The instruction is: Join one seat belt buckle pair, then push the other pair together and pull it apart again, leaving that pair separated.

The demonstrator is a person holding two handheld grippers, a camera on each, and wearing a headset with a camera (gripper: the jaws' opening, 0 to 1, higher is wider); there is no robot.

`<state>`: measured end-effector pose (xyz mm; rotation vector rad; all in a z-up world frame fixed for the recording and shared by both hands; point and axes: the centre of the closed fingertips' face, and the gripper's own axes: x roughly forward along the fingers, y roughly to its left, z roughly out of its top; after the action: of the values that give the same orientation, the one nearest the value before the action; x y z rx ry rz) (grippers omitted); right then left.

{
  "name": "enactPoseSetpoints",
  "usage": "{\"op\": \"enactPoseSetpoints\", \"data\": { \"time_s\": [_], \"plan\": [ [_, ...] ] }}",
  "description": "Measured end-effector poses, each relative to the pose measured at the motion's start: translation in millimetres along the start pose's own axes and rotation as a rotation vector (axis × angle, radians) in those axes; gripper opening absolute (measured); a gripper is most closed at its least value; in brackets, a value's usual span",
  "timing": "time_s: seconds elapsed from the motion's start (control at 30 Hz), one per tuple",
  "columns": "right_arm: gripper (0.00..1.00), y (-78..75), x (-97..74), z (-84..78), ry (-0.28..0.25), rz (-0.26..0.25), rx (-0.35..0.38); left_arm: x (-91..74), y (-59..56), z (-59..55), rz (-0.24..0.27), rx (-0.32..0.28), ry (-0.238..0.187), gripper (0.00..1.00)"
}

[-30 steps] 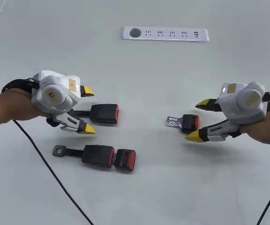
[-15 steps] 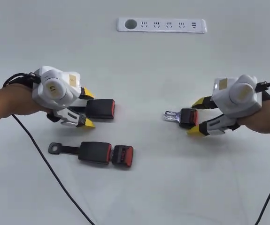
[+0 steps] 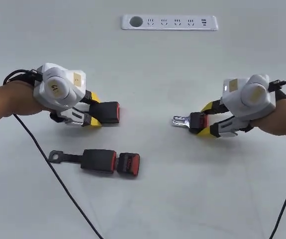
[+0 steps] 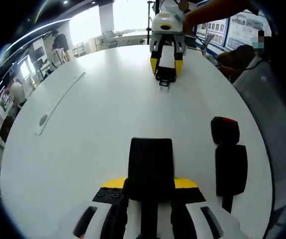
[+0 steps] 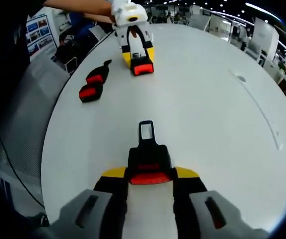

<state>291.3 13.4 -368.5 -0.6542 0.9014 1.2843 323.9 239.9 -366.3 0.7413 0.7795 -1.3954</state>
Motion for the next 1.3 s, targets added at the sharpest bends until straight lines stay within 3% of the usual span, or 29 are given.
{"op": "enactPoseSetpoints", "data": {
  "time_s": [0.3,0.5,1.3],
  "plan": [
    [0.34,-3.7,1.0,4.2,0.047,0.002,-0.065,1.9,1.7,1.0,-0.035,0.055,0.036,0.33],
    [0.34,-6.9,5.4,11.3,0.046,-0.009,-0.075,2.8,1.8,1.2,-0.048,0.069,0.065,0.33],
    [0.34,-2.5,35.4,60.3,-0.043,0.008,-0.047,4.4,0.3,0.4,-0.051,0.069,0.121,0.33]
  ]
}}
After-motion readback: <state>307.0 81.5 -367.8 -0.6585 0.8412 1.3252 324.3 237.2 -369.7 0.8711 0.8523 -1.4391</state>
